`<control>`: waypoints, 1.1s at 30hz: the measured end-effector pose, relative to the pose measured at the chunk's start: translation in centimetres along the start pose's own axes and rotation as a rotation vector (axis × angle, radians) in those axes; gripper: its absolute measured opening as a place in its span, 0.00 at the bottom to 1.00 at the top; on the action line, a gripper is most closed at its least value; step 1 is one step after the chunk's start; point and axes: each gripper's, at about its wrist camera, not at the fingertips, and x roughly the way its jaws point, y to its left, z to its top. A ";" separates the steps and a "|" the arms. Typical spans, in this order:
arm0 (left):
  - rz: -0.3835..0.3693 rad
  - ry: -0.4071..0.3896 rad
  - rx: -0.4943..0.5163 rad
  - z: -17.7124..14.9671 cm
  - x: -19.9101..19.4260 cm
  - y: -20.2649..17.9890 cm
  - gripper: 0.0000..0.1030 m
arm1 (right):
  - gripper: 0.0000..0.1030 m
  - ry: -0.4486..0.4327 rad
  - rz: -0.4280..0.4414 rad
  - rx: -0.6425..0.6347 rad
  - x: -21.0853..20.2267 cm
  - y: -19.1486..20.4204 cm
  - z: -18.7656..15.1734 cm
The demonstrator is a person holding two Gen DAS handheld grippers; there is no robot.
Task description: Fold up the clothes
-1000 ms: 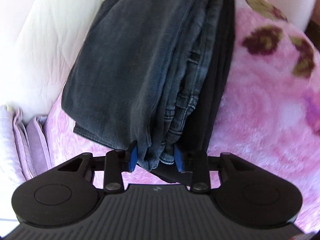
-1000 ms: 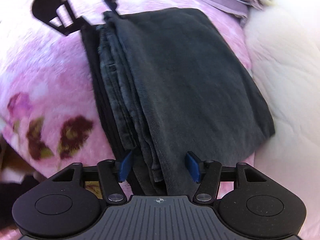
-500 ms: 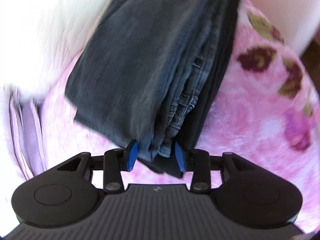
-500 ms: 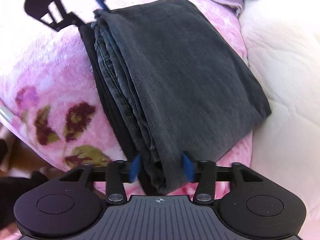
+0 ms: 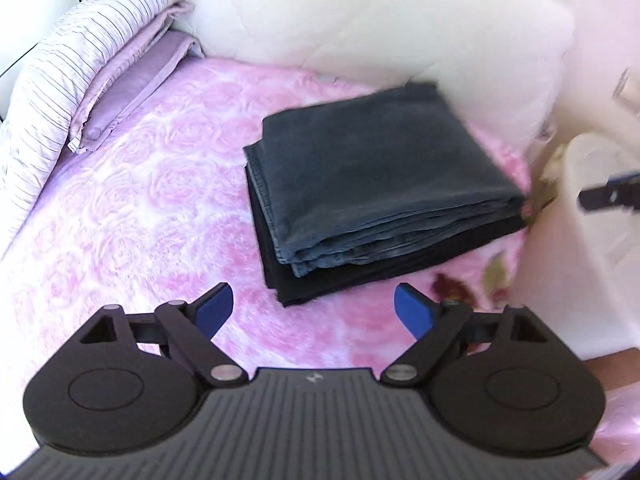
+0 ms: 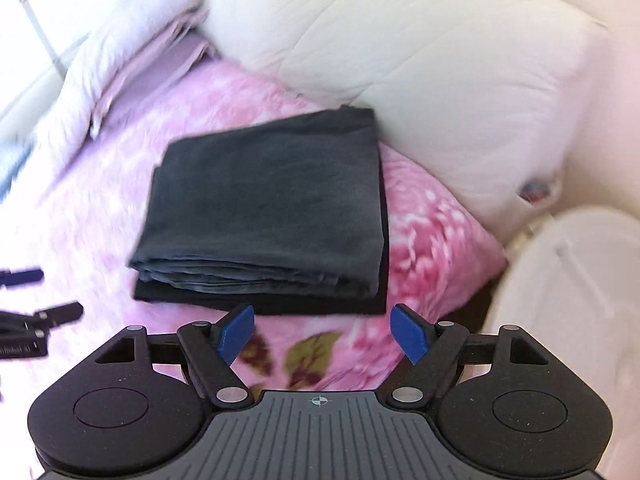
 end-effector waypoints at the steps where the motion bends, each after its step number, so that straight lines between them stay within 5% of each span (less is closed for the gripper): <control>1: 0.004 -0.013 0.005 -0.5 -1.2 0.0 0.87 | 0.76 -0.010 -0.004 0.018 -1.3 0.6 -0.8; 6: 0.022 -0.069 -0.007 -3.4 -7.1 0.1 0.88 | 0.76 -0.062 0.017 0.070 -7.0 3.7 -4.0; 17: 0.017 -0.123 -0.083 -8.0 -16.9 -1.4 0.88 | 0.76 -0.230 -0.032 -0.098 -17.6 10.3 -9.7; 33: 0.043 -0.134 -0.139 -6.0 -19.1 -3.6 0.85 | 0.76 -0.185 -0.029 -0.065 -18.9 10.2 -9.3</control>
